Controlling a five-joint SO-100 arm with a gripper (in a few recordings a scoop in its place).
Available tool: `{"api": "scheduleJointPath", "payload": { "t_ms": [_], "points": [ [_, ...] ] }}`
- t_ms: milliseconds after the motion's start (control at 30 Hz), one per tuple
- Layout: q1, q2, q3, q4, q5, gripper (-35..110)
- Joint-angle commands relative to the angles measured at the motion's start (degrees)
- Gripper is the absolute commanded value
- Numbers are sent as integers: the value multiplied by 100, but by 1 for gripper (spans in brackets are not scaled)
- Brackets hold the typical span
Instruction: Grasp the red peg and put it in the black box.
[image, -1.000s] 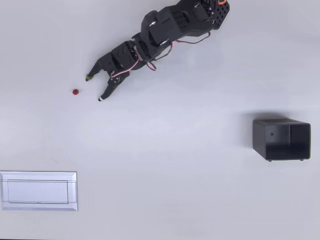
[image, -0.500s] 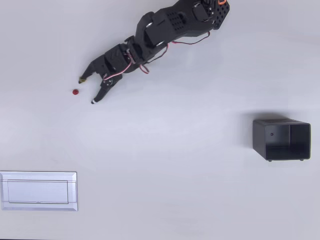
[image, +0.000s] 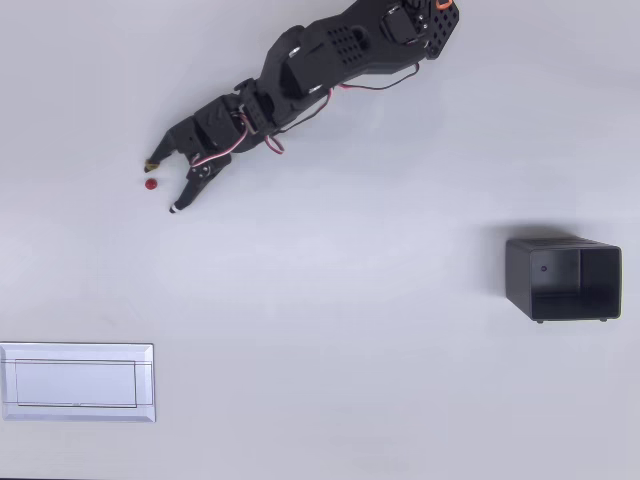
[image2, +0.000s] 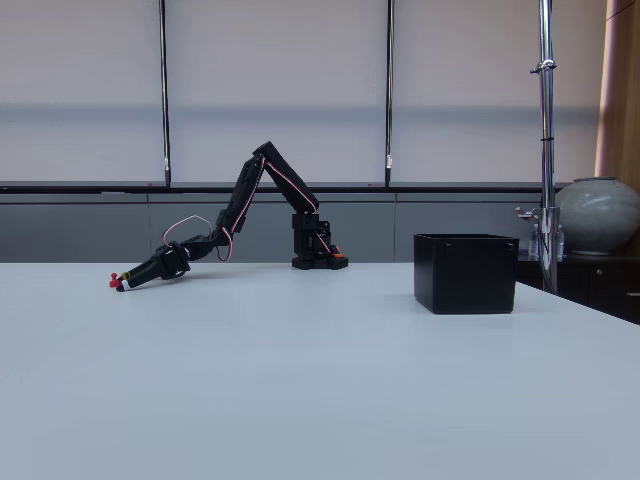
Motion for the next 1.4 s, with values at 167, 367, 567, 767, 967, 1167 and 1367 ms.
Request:
{"api": "scheduleJointPath", "payload": {
  "t_ms": [167,367,567,767,967,1167,1367],
  "points": [
    [220,193,545,290,44,29],
    [193,193,545,290,18,29],
    [132,211,545,290,0,29],
    [79,211,554,290,9,29],
    [-18,193,527,290,-26,29],
    [-70,193,510,290,-53,29],
    [-105,193,519,290,-44,29]
  ]
}}
